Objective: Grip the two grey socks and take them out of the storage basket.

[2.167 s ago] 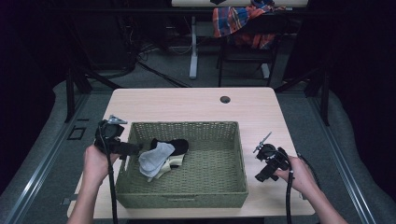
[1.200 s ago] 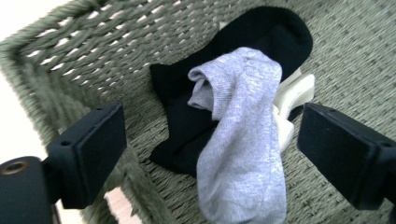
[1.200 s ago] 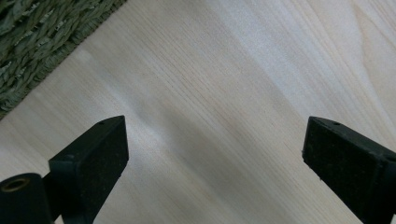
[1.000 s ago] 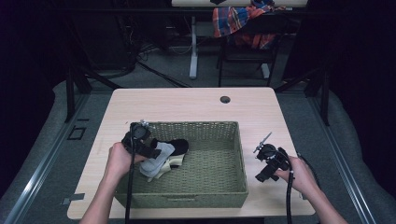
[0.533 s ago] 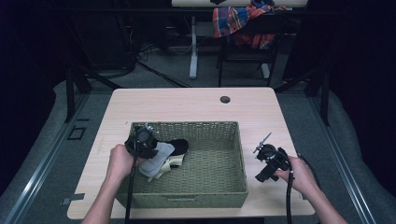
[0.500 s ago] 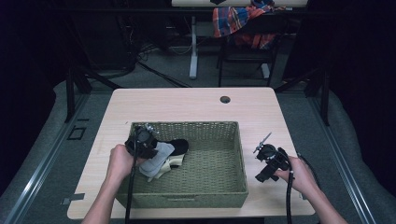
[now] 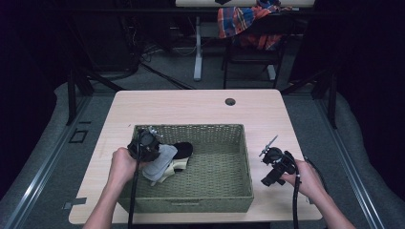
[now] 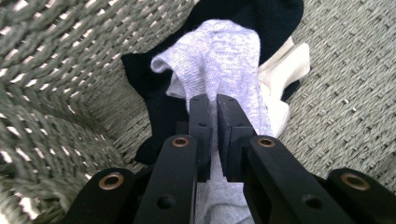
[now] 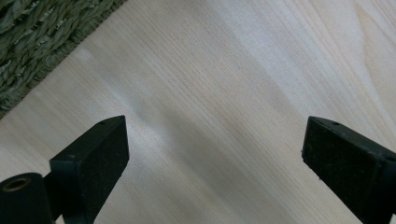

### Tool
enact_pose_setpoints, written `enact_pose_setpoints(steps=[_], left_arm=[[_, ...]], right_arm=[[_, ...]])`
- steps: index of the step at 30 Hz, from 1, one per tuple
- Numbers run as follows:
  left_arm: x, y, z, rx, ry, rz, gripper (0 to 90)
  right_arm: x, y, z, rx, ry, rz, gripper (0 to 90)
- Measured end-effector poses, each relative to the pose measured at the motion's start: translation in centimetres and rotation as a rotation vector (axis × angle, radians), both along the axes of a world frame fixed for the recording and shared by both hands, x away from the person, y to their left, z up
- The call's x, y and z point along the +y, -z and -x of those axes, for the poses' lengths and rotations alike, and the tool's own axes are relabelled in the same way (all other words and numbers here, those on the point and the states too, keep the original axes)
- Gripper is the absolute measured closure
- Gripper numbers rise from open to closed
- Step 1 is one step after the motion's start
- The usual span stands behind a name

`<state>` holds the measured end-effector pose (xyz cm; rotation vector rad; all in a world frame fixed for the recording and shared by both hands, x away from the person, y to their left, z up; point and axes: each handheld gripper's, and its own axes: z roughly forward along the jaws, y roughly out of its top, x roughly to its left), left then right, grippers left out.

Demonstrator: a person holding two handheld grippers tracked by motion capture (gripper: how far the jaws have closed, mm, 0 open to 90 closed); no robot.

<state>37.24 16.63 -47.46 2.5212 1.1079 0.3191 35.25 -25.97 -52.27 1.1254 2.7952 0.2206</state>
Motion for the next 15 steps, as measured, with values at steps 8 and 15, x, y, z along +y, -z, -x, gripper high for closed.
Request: enact_pose_setpoints(steps=[8,15], left_arm=[[0.6,-1.1,0.3,-0.017,-0.007,0.035,85.5],[1.0,-1.9,0.8,-0.031,-0.009,0.057,85.4]], right_arm=[[0.0,0.0,0.0,0.001,0.003,-0.011,6.9],[0.0,-0.2,0.0,0.003,-0.011,0.011,6.9]])
